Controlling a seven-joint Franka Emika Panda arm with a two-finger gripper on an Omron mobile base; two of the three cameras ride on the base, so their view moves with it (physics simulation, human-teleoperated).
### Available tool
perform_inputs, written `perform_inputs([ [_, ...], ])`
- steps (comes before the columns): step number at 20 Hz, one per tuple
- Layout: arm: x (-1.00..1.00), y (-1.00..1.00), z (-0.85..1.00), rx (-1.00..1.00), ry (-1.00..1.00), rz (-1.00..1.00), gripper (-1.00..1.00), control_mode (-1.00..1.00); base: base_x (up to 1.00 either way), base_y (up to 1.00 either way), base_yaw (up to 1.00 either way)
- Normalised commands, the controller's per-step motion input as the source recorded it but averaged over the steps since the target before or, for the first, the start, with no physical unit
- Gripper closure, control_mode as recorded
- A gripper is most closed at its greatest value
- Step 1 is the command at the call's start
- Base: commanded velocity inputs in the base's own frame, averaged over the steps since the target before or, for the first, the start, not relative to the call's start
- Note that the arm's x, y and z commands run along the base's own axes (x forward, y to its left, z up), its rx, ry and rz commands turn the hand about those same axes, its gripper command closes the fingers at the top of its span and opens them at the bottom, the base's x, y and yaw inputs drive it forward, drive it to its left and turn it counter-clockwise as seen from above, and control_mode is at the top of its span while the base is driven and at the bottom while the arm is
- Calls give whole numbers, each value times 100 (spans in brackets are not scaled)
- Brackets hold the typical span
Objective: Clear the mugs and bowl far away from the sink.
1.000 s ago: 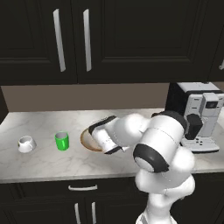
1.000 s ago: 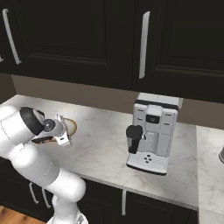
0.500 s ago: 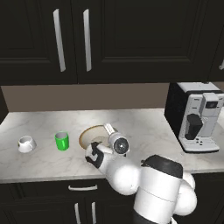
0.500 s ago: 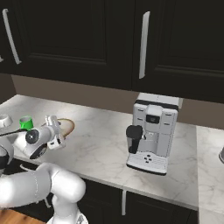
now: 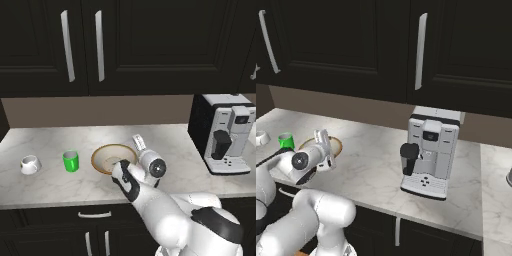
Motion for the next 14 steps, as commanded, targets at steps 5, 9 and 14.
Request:
perform_inputs([
  [5,-32,-29,52,10,0,0,-100,-100,0,0,0],
  [9,-44,-10,70,8,0,0,-100,-100,0,0,0],
  [14,-49,-2,64,4,0,0,-100,-100,0,0,0],
])
